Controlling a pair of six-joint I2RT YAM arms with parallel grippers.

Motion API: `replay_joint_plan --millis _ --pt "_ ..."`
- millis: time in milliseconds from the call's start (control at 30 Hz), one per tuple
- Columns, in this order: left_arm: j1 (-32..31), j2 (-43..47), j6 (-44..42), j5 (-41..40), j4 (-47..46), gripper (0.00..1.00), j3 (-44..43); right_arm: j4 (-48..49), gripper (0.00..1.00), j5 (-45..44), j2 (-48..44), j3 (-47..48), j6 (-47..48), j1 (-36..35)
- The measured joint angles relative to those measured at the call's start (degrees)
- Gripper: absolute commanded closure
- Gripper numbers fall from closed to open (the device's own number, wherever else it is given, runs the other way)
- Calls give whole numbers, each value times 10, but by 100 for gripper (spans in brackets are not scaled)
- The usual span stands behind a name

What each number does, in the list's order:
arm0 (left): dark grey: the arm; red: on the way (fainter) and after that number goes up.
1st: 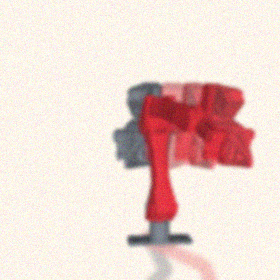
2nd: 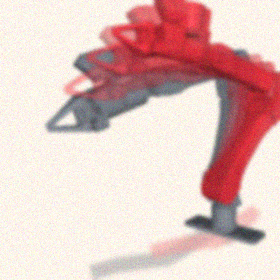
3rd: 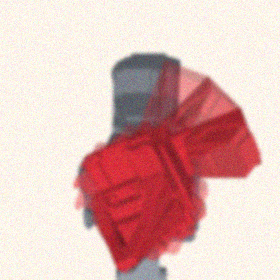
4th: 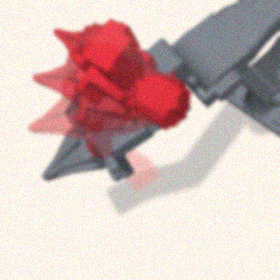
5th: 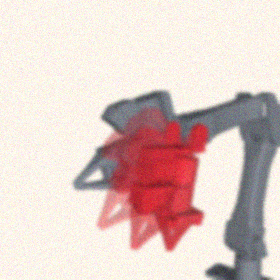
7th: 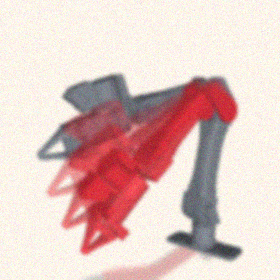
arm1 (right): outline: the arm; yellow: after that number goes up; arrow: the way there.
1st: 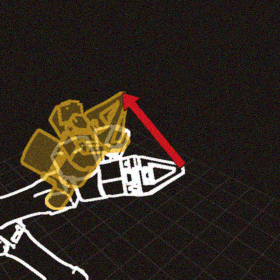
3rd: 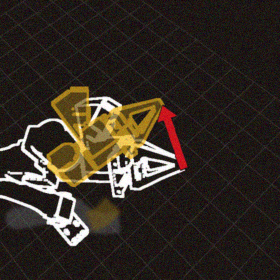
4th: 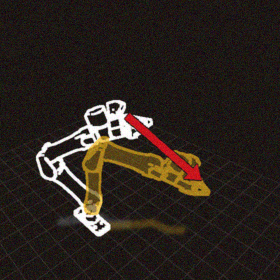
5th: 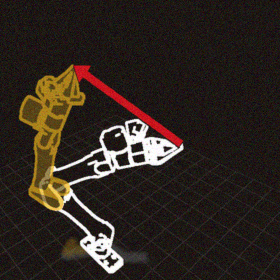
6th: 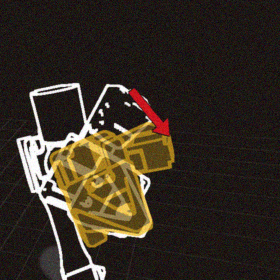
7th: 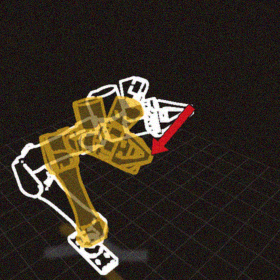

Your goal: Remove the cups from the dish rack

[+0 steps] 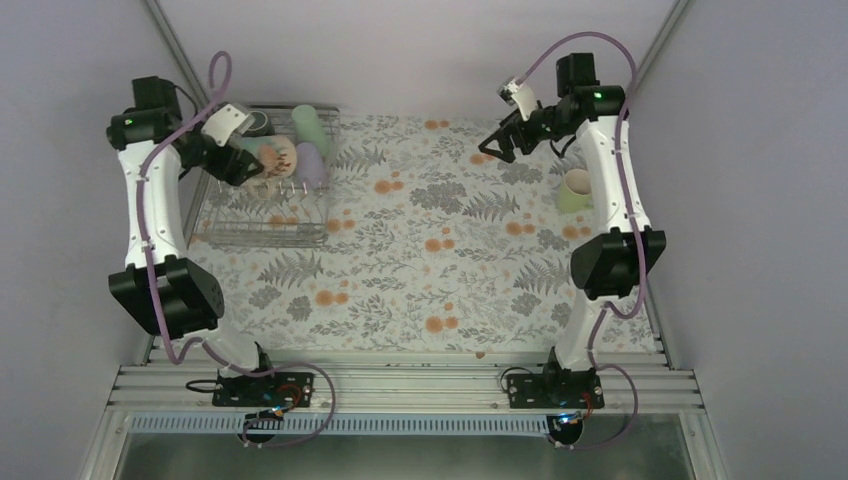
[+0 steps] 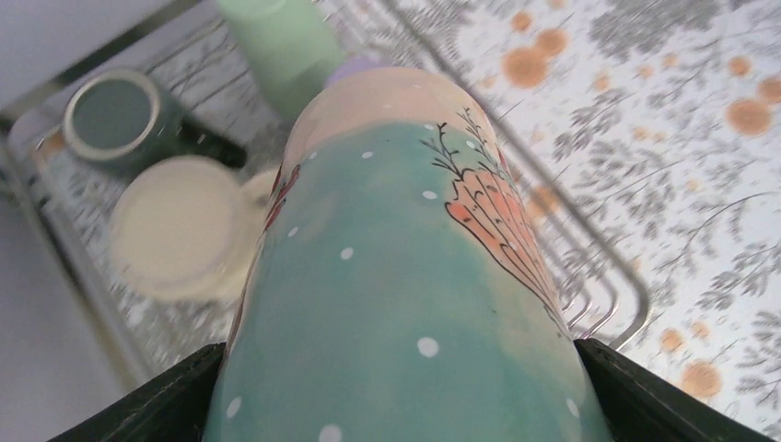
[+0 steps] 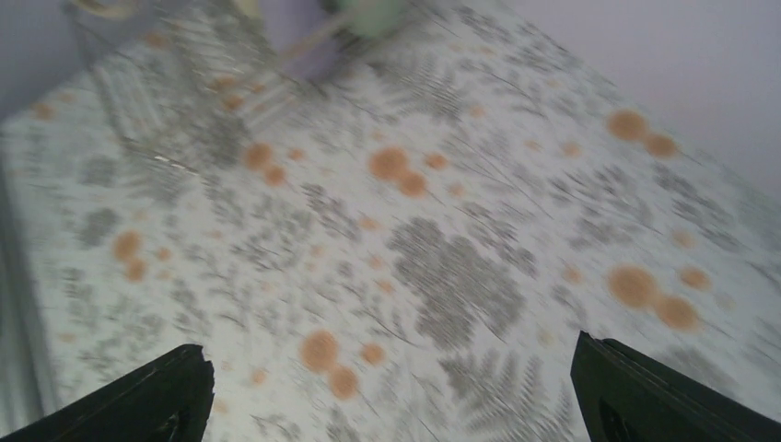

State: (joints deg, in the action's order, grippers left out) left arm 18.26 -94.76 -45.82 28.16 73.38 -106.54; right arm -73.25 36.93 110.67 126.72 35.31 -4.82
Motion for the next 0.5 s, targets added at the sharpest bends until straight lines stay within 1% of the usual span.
replay_joint_plan --millis 133,267,500 --pt "-47 0 27 26 -24 48 0 0 0 106 24 4 3 -17" --pt "-78 -2 49 49 -50 47 -5 -2 0 201 57 16 6 -52" --pt "-137 -26 81 64 -72 44 -49 0 0 316 113 42 5 -96"
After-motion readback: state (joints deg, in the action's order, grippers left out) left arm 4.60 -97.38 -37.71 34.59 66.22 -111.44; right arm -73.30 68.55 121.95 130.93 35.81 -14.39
